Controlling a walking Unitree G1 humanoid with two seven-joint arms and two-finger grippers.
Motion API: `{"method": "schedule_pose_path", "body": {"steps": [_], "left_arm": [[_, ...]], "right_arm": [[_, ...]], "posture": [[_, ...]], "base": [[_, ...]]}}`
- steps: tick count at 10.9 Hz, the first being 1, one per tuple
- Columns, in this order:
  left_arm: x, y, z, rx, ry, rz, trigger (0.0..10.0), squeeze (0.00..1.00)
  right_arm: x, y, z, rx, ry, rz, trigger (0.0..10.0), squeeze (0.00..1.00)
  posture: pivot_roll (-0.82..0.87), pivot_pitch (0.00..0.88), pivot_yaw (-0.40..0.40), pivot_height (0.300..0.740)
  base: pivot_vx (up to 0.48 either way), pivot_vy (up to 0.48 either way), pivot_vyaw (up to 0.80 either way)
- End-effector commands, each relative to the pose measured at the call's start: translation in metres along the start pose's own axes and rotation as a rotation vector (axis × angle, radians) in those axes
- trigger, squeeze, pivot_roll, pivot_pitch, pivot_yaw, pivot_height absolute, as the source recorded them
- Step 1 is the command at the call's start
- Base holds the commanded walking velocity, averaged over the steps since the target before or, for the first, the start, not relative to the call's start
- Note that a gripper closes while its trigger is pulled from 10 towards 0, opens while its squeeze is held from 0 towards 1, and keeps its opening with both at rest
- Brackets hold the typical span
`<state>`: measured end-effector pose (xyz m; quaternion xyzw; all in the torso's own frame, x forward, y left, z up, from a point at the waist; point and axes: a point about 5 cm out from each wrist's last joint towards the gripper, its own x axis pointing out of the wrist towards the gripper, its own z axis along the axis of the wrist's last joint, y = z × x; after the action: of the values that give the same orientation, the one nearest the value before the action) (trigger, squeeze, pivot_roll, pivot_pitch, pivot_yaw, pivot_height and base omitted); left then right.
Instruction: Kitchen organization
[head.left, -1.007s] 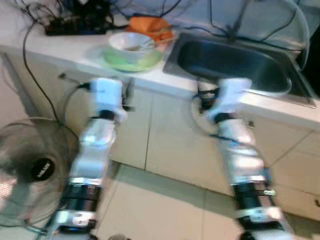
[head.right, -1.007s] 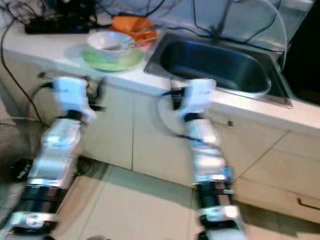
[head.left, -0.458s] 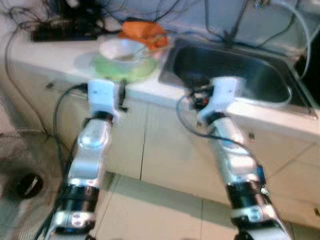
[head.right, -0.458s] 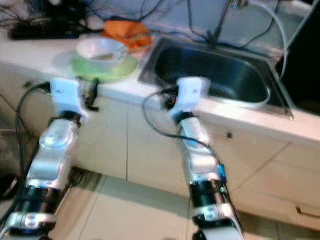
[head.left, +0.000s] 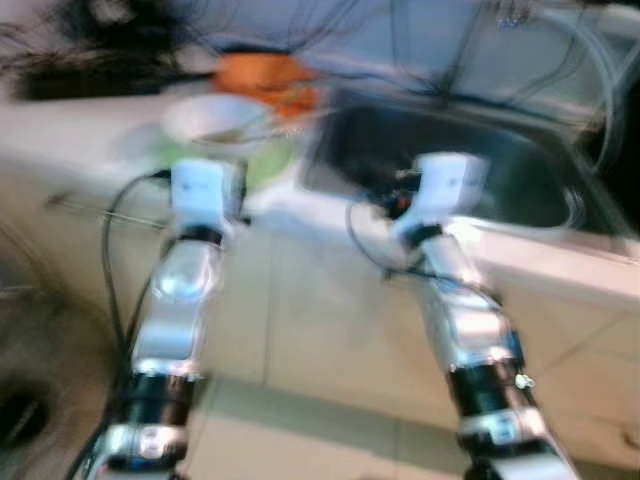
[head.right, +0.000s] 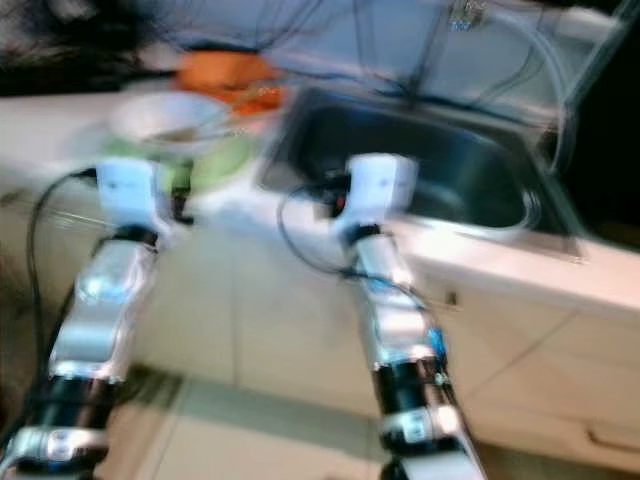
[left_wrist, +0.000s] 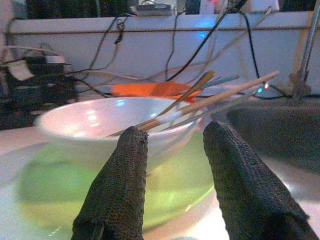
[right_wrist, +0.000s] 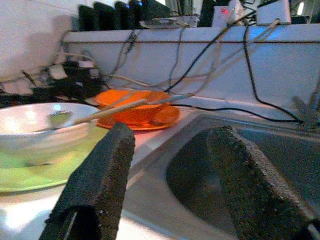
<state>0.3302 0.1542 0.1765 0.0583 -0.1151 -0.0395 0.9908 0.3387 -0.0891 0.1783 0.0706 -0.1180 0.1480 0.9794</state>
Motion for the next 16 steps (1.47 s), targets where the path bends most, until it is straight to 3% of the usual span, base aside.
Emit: {"method": "schedule_pose_path", "body": {"steps": [1, 5, 11, 16], "left_arm": [[0.003, -0.014, 0.004, 0.002, -0.014, -0.048, 10.0, 0.0], [0.004, -0.014, 0.006, 0.007, -0.026, -0.052, 10.0, 0.0], [0.003, -0.018, 0.014, 0.02, -0.077, -0.089, 10.0, 0.0], [0.007, -0.021, 0.023, 0.097, -0.101, -0.12, 10.0, 0.0]], "right_arm": [[-0.003, -0.015, 0.002, -0.009, -0.007, -0.045, 10.0, 0.0], [-0.002, -0.015, 0.001, 0.006, 0.0, -0.05, 10.0, 0.0], [-0.003, -0.016, 0.002, 0.002, -0.013, -0.061, 10.0, 0.0], [-0.003, -0.018, 0.001, 0.012, -0.014, -0.072, 10.0, 0.0]], "posture": [[-0.02, 0.01, -0.097, 0.719], [-0.02, 0.027, -0.092, 0.719], [-0.01, 0.035, -0.092, 0.719], [-0.01, 0.034, -0.095, 0.719]], "base": [[0.386, 0.0, 0.0], [0.361, 0.0, -0.2], [0.0, 0.0, 0.0], [0.0, 0.0, 0.0]]}}
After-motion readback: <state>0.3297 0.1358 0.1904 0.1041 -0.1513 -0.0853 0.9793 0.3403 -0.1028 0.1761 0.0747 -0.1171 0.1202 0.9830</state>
